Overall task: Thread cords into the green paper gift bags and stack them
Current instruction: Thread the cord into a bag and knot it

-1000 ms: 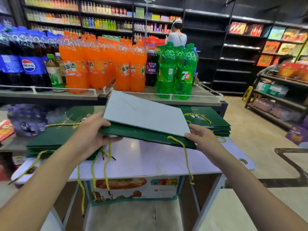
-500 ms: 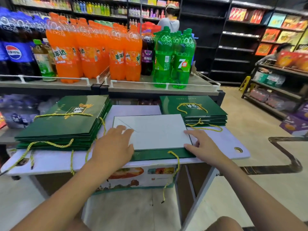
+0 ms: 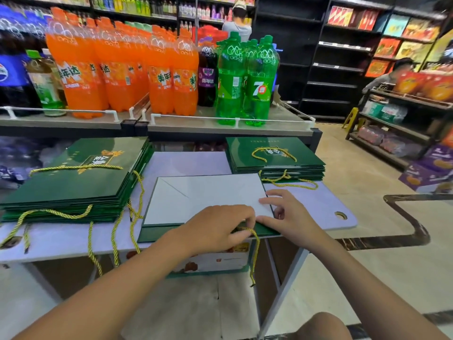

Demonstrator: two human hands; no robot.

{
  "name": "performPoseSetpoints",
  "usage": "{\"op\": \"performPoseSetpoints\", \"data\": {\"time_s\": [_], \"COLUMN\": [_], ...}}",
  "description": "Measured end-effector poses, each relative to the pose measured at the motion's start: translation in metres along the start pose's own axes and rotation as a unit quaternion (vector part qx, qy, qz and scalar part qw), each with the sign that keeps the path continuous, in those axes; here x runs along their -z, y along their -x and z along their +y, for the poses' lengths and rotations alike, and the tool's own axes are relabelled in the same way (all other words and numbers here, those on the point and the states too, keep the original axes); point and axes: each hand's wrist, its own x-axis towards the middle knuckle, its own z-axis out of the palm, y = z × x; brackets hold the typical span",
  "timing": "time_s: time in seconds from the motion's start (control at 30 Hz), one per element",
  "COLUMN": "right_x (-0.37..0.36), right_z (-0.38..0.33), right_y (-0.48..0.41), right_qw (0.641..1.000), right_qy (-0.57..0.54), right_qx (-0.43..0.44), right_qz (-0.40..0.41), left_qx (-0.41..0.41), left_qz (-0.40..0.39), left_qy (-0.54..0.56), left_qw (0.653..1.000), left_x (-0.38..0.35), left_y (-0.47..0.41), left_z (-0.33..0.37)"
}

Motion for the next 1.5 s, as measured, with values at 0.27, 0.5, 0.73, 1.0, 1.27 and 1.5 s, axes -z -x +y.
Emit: {"op": "performPoseSetpoints", "data": {"time_s": [0.27, 0.5, 0.73, 1.0, 1.27, 1.5], "right_x": [0.006, -0.014, -0.011, 0.007, -0.009, -0.059], "right_z": [-0.017, -0.061, -0.108, -0.127, -0.126, -0.124], "right_y": [0.003, -0.001, -0.014, -0.072, -0.085, -0.109], "right_qw": [0.983, 0.887, 0.955, 0.979, 0.904, 0.949], "right_qy": [0.168, 0.18, -0.05, 0.087, 0.335, 0.283], "right_qx": [0.068, 0.407, 0.283, -0.012, -0.017, -0.089], "right_qz": [0.029, 0.123, 0.07, -0.186, -0.266, -0.105], "left_qx": [0.168, 0.226, 0.217, 0.186, 0.12, 0.104], "left_qz": [0.066, 0.011, 0.033, 0.05, 0.021, 0.028], "left_qy": [0.406, 0.454, 0.352, 0.013, -0.002, -0.004], "left_qw": [0.896, 0.862, 0.91, 0.981, 0.993, 0.994], "left_x": [0.02, 0.033, 0.036, 0.046, 0.031, 0.023], "left_y": [-0.013, -0.016, -0.011, 0.068, 0.111, 0.113], "left_z": [-0.001, -0.015, -0.033, -0.086, -0.095, -0.099]}}
